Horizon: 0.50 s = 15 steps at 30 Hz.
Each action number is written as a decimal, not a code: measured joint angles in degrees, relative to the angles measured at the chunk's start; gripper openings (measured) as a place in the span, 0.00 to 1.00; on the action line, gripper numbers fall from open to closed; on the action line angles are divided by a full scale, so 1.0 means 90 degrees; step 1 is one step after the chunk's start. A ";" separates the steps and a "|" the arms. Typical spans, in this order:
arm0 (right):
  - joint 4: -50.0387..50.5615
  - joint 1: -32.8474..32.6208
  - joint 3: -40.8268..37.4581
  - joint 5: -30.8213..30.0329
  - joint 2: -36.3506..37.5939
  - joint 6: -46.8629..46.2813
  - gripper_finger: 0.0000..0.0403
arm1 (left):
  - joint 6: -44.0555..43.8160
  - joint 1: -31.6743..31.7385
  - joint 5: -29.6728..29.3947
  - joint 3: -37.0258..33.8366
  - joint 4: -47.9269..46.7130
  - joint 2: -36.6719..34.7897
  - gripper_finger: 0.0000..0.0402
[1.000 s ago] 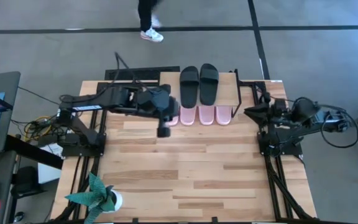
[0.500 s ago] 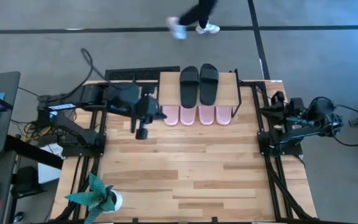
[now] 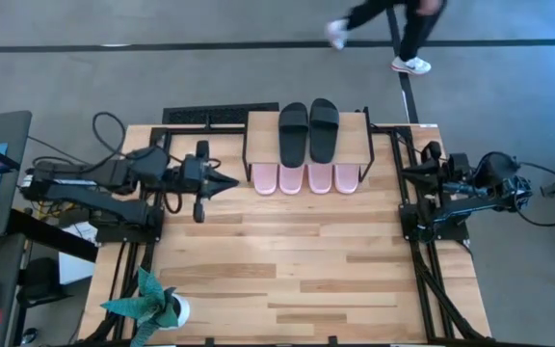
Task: Pick and place slides into the shelf
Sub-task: Return to Home Position
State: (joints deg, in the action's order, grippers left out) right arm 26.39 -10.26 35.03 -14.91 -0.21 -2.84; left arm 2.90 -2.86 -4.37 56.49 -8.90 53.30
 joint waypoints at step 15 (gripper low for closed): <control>0.0624 -0.0002 0.0000 -0.0013 -0.0002 0.0205 0.12 | 0.0040 -0.0092 0.0127 -0.2991 0.2783 -0.1603 0.00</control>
State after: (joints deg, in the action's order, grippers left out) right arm 32.01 -10.28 35.03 -15.03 -0.23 -0.99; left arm 3.26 -3.69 -3.22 29.57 16.15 38.87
